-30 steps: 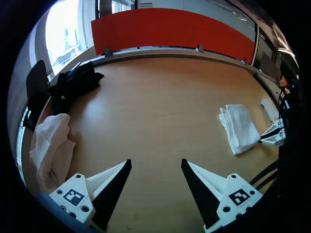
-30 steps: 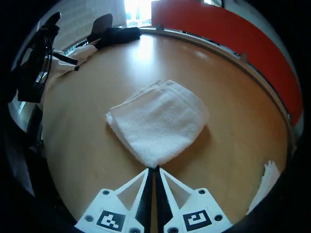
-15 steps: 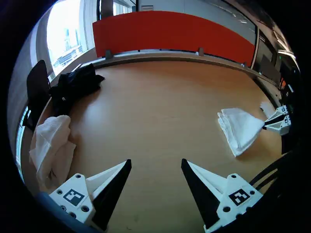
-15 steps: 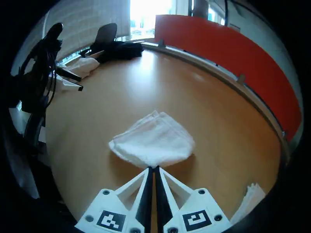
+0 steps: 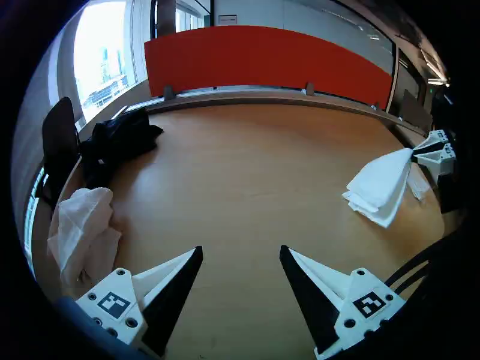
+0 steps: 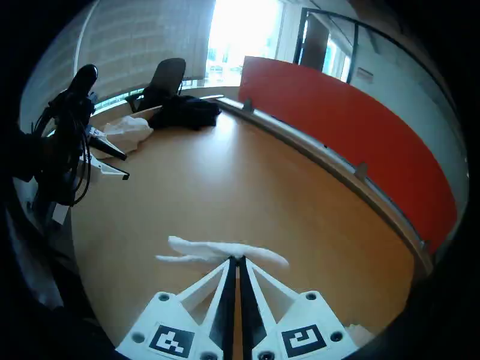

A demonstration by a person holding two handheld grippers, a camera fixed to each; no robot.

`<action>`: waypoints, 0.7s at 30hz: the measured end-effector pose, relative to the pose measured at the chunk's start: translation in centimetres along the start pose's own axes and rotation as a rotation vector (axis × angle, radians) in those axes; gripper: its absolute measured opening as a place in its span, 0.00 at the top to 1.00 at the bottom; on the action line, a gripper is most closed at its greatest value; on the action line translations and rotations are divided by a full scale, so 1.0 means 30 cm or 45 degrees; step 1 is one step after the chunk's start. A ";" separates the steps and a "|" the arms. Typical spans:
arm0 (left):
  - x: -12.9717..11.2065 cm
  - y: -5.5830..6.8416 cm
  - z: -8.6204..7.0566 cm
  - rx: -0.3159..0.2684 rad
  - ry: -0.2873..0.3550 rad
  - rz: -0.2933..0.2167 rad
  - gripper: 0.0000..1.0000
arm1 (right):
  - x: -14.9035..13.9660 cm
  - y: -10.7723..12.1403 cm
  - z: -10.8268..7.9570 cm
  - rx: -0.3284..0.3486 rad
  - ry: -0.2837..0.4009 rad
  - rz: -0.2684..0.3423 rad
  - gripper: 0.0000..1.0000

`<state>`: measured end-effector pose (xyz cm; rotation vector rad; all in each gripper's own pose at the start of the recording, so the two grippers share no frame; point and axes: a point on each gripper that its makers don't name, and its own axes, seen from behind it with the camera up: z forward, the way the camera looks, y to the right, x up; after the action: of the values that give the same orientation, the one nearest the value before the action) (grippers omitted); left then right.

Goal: Fold towel

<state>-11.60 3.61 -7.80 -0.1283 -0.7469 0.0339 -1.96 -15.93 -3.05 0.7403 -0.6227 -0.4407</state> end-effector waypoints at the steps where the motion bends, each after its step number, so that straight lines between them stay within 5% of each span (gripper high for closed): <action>1: 0.002 -0.001 -0.001 0.000 0.002 0.001 0.05 | 0.018 0.006 -0.008 -0.003 0.012 -0.003 0.96; 9: 0.020 0.007 -0.006 -0.006 0.015 0.007 0.05 | 0.117 0.061 -0.063 -0.041 0.073 -0.023 0.96; 21: 0.032 0.025 -0.003 -0.020 0.021 0.019 0.05 | 0.125 0.131 -0.100 -0.076 0.083 0.010 0.96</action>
<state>-10.83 4.43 -7.31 -0.1490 -0.7295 0.0407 3.38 -14.02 -0.53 0.6928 -0.5488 -0.4241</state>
